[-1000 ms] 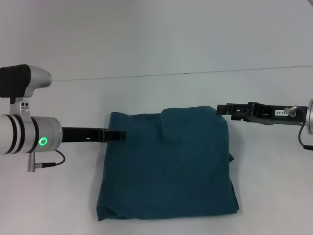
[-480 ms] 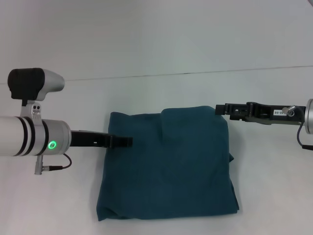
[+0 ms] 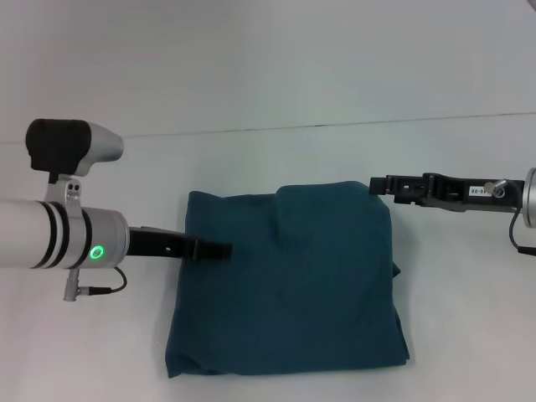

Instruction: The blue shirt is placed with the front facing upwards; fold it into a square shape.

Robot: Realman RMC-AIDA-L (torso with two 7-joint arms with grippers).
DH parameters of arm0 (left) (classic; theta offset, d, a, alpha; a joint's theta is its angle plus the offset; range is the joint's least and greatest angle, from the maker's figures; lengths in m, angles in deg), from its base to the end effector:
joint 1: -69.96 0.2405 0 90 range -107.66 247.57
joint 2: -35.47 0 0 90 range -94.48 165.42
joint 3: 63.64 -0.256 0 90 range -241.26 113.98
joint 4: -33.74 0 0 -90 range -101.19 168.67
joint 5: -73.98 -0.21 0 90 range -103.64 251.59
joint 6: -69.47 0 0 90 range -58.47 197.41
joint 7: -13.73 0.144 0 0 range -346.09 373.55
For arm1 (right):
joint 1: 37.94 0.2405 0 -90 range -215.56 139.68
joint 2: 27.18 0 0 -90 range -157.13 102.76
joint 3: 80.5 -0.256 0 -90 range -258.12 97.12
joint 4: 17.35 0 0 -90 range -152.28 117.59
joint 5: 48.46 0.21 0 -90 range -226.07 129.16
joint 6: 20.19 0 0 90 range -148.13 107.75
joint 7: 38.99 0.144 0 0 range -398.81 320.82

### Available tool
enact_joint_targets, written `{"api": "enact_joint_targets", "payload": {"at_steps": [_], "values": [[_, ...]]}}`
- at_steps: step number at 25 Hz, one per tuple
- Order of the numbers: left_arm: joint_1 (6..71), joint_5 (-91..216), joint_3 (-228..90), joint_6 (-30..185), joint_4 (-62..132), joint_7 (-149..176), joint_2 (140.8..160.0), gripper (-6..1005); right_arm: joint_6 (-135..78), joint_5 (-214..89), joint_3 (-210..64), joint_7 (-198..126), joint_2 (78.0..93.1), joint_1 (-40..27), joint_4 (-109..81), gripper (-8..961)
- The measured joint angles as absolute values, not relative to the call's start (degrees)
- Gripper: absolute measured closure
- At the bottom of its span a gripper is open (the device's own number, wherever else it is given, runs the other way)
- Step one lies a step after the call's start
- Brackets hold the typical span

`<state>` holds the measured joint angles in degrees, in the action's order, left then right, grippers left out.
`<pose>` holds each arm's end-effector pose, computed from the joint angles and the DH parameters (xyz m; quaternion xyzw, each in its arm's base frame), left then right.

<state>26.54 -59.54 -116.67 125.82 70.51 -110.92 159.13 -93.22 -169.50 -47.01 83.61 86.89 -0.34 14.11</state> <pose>-0.2281 0.4059 -0.0615 -0.8692 -0.4418 -0.0666 0.2118 0.2817 0.3905 0.0279 -0.7731 0.5606 0.2412 0.1731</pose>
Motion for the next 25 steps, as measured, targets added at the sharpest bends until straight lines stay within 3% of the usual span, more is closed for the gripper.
{"api": "enact_joint_targets", "payload": {"at_steps": [10, 25], "values": [[27.01, -59.48, -117.32, 124.49, 70.76, -111.17, 159.12, 333, -93.31, -169.31, -47.01, 83.53, 86.89, -0.23, 14.3, 146], [26.7, -59.53, -117.41, 124.05, 70.65, -111.16, 159.13, 939, -93.29, -169.49, -47.02, 83.53, 86.99, -0.24, 14.23, 147]]}}
